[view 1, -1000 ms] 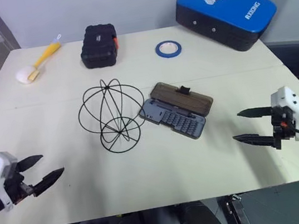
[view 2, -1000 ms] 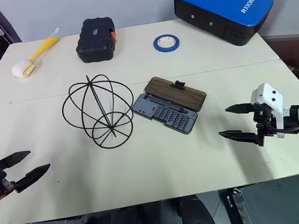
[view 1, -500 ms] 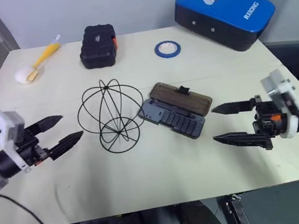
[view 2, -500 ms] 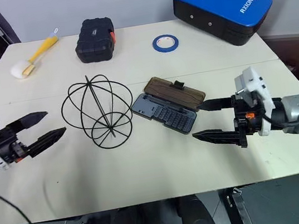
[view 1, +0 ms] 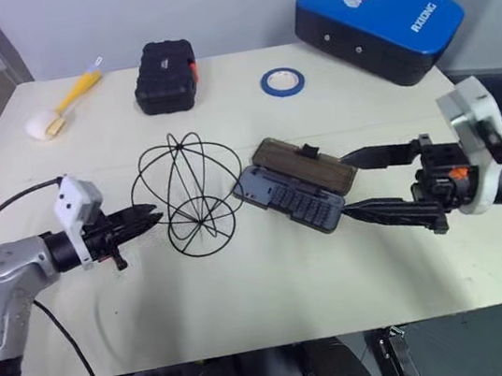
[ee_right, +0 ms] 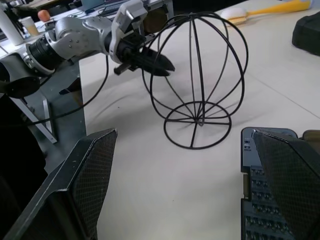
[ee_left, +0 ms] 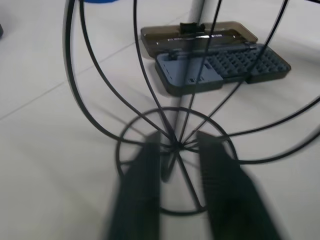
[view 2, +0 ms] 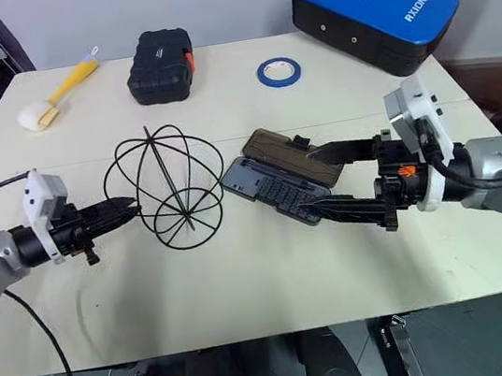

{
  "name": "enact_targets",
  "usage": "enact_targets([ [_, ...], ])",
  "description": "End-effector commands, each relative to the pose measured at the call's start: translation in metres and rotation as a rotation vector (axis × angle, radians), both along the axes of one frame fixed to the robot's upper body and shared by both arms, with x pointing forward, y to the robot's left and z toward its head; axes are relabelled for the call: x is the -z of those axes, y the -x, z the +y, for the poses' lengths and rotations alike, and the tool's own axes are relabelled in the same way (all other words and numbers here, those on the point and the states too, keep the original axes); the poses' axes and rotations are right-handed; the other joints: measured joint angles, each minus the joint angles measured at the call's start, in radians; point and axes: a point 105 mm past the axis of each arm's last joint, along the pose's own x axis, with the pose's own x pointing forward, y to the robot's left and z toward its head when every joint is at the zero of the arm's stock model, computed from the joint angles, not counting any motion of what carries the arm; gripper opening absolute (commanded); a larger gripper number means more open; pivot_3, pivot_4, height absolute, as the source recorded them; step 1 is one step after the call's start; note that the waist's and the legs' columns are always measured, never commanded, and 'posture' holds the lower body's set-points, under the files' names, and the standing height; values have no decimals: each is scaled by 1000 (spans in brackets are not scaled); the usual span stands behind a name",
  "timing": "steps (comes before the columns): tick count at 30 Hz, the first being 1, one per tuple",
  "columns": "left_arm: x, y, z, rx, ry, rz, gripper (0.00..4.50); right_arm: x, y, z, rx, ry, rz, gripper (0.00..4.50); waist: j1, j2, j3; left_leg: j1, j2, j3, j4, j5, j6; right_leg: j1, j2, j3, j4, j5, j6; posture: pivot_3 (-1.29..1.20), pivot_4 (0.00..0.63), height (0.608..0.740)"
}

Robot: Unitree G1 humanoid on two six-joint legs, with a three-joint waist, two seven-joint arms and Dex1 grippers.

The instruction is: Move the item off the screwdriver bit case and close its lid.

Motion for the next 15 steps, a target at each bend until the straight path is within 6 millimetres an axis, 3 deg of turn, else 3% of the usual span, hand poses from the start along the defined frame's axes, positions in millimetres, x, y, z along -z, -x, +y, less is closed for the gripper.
enact_targets([
  [1, -8, -3, 0, 0, -15, -53, 57, -8, 6, 4, -17, -11, -41, 4500, 0, 0, 0, 0, 0, 0, 0, 0, 0, 0, 0, 0, 0, 0, 0, 0, 150, 737],
  [4, -10, -10, 13, -89, -28, -79, 57, -10, 6, 4, -17, -16, -43, 4500, -1, 0, 0, 0, 0, 0, 0, 0, 0, 0, 0, 0, 0, 1, 3, 0, 150, 737],
  [9, -32, -30, 91, -507, 32, -204, 57, -10, 3, 7, -20, -14, -48, 4500, -4, 0, 0, 1, 1, -1, 0, 0, 0, 0, 1, 0, 2, 2, 3, 0, 150, 737],
  [13, -39, -15, 164, -807, 8, -255, 57, -6, 2, 10, -41, -7, -42, 4500, -9, 0, 0, 1, 2, -1, 0, 0, 0, -1, 2, 0, 2, 2, 3, 0, 150, 737],
  [15, -40, -7, 178, -862, 5, -261, 57, -5, 1, 11, -48, -5, -40, 4500, -5, 0, 0, 1, 2, 0, 0, 0, 0, -1, 2, 0, 2, 2, 3, 0, 150, 737],
])
